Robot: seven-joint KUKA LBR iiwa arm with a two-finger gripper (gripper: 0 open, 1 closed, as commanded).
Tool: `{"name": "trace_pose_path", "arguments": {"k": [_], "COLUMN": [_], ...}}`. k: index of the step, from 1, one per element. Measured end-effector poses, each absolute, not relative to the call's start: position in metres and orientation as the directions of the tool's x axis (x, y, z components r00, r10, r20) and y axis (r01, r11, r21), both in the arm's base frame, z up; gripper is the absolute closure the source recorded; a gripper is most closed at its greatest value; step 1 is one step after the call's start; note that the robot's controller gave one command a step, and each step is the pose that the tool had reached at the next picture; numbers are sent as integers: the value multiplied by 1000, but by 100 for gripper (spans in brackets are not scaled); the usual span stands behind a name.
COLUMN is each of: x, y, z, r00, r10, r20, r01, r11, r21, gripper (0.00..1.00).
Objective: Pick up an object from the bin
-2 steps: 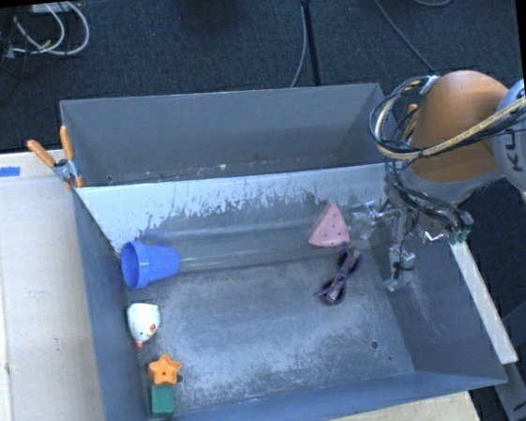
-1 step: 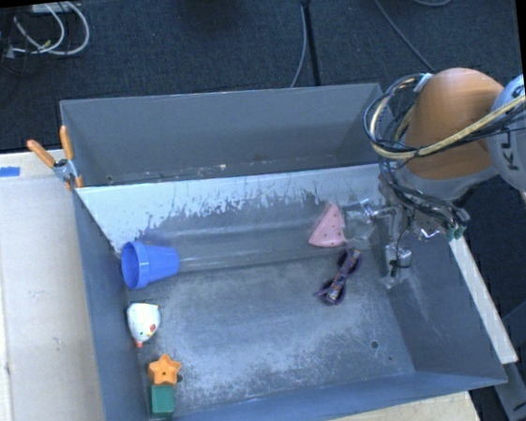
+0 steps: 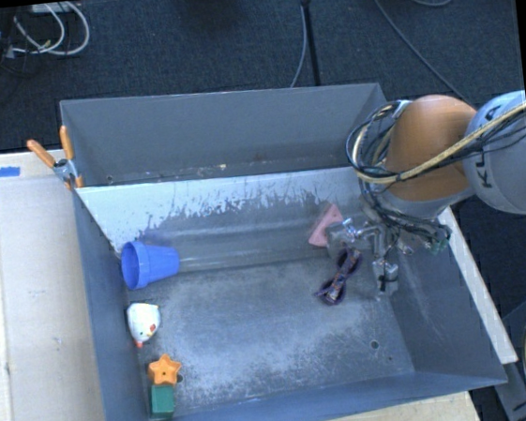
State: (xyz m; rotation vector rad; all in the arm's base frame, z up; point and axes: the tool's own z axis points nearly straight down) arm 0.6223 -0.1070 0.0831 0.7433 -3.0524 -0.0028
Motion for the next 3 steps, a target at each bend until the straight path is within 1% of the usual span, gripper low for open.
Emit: {"name": "trace_pose_path", "arguments": {"k": [1, 3], "x": [621, 619], "y": [-104, -103], "z": [71, 72], "r00": [-824, -824], "r10": [-567, -567], "r20": [-3, -1], "r01": [-567, -567], "r11": [824, 824], "r21": [0, 3], "gripper": [100, 100]}}
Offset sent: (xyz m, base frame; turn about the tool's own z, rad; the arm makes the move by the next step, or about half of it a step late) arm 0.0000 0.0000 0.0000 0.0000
